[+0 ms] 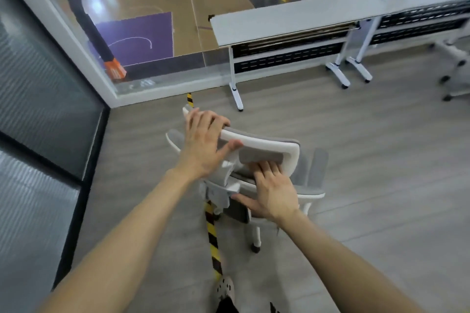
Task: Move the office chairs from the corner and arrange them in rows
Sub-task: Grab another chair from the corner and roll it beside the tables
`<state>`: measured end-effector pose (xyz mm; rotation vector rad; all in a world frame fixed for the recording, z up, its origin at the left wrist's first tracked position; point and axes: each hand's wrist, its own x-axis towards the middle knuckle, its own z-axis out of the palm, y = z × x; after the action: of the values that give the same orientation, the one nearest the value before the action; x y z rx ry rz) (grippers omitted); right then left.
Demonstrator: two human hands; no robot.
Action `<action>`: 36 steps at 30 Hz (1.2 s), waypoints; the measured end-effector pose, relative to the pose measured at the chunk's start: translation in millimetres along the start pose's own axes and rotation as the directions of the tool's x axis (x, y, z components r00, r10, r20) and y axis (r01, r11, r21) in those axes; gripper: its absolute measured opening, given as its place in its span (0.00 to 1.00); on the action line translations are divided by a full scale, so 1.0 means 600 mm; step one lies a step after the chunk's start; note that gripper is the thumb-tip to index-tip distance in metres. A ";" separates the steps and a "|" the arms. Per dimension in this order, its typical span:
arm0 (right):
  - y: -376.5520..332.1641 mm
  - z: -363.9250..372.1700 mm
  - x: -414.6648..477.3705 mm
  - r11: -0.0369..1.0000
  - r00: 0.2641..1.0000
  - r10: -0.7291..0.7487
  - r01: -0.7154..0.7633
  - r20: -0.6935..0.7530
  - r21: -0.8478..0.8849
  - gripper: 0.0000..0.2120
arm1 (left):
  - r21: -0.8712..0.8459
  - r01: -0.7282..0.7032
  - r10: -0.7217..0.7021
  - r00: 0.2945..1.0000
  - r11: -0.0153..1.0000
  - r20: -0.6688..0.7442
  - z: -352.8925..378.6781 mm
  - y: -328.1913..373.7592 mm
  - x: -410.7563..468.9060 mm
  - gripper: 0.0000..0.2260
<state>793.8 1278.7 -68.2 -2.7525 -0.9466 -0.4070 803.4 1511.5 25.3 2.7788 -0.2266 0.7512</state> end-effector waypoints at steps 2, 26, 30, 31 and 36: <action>0.024 0.005 0.028 0.996 0.996 0.090 -0.091 -0.015 -0.014 0.43 | -0.033 -0.064 0.065 0.997 0.997 0.047 0.025 -0.003 0.049 0.32; 0.507 0.029 0.225 0.903 0.876 0.371 -0.418 -0.307 -0.102 0.41 | -0.167 -0.720 0.735 0.632 0.674 0.244 0.499 -0.046 0.526 0.42; 0.605 0.024 0.273 0.873 0.857 0.439 -0.478 -0.270 -0.097 0.43 | -0.209 -0.742 0.770 0.598 0.637 0.225 0.574 -0.009 0.641 0.42; 0.626 0.025 0.283 0.868 0.849 0.451 -0.489 -0.275 -0.089 0.43 | -0.227 -0.746 0.779 0.584 0.626 0.228 0.591 -0.001 0.668 0.42; 0.753 0.039 0.346 0.849 0.822 0.465 -0.520 -0.329 -0.099 0.42 | -0.255 -0.769 0.810 0.545 0.586 0.217 0.689 0.033 0.806 0.44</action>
<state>1237.8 1053.8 -68.3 -2.8405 -0.1047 -0.8075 1407.9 1335.8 -68.0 2.5487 -1.6341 0.3914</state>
